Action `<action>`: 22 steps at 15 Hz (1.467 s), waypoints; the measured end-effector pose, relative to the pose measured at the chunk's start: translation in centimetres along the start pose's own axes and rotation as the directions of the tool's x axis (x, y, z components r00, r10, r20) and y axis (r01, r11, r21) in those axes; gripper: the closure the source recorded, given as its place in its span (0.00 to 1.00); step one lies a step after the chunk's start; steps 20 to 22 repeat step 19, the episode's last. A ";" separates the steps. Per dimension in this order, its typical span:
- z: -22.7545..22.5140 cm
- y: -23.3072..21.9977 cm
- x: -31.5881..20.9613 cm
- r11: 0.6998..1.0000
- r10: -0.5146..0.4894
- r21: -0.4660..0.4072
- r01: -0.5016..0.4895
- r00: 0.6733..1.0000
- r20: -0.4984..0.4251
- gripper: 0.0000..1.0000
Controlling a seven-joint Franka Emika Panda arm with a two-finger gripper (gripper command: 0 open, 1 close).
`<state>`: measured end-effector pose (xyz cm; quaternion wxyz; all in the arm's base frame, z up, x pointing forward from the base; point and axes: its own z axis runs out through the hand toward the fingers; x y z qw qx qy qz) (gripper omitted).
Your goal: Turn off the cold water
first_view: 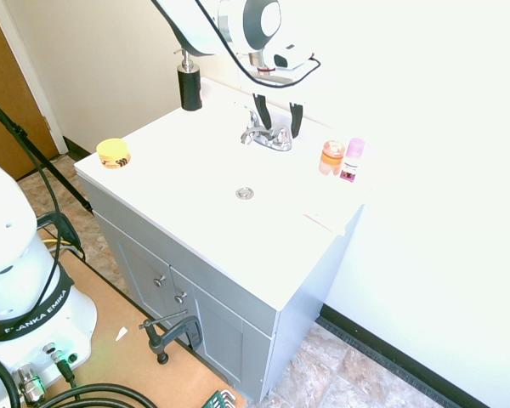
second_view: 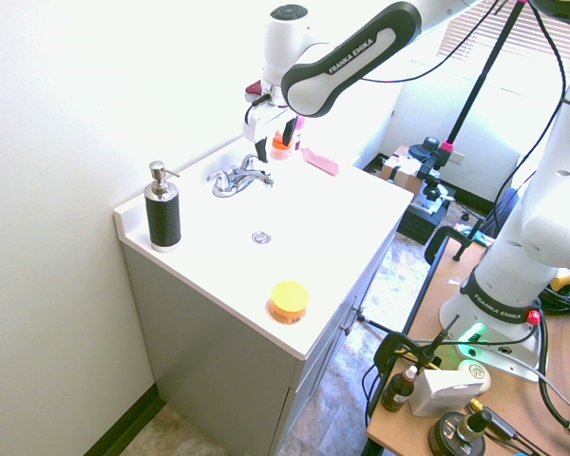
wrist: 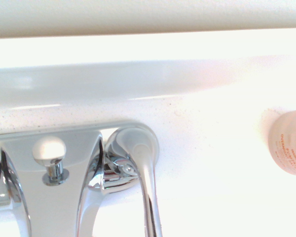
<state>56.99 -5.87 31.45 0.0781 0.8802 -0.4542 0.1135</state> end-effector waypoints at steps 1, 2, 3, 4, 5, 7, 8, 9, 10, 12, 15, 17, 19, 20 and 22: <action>0.3 0.1 0.2 1.000 -0.001 -0.009 0.000 1.000 -0.004 0.00; 0.5 0.2 0.4 1.000 0.002 -0.017 -0.002 1.000 -0.015 0.00; 0.6 0.3 0.6 1.000 0.003 -0.025 -0.004 1.000 -0.028 0.00; 0.7 0.4 0.8 0.999 0.006 -0.033 -0.007 0.999 -0.043 0.00; 0.8 0.3 1.1 0.999 0.011 -0.038 -0.013 0.998 -0.057 0.00; 1.0 -0.1 2.0 0.999 0.018 -0.047 -0.023 0.995 -0.098 0.00; 1.2 -0.5 2.3 0.998 0.024 -0.049 -0.029 0.994 -0.111 0.00; 1.3 -1.0 2.5 0.998 0.030 -0.048 -0.036 0.993 -0.116 0.00; 1.3 -1.6 2.7 0.998 0.035 -0.046 -0.041 0.992 -0.121 0.00; 1.2 -2.1 2.8 0.998 0.042 -0.050 -0.049 0.991 -0.126 0.00; 0.6 -2.3 2.7 0.997 0.066 -0.040 -0.070 0.993 -0.095 0.00; -1.3 -2.5 1.7 0.998 0.066 -0.004 -0.066 0.998 -0.020 0.00; -4.0 -1.8 -0.6 0.999 0.044 0.013 -0.046 0.993 0.108 0.00; -4.0 -1.8 -0.6 0.999 0.044 0.013 -0.046 0.993 0.108 0.00; -4.0 -1.8 -0.6 0.999 0.044 0.013 -0.046 0.993 0.108 0.00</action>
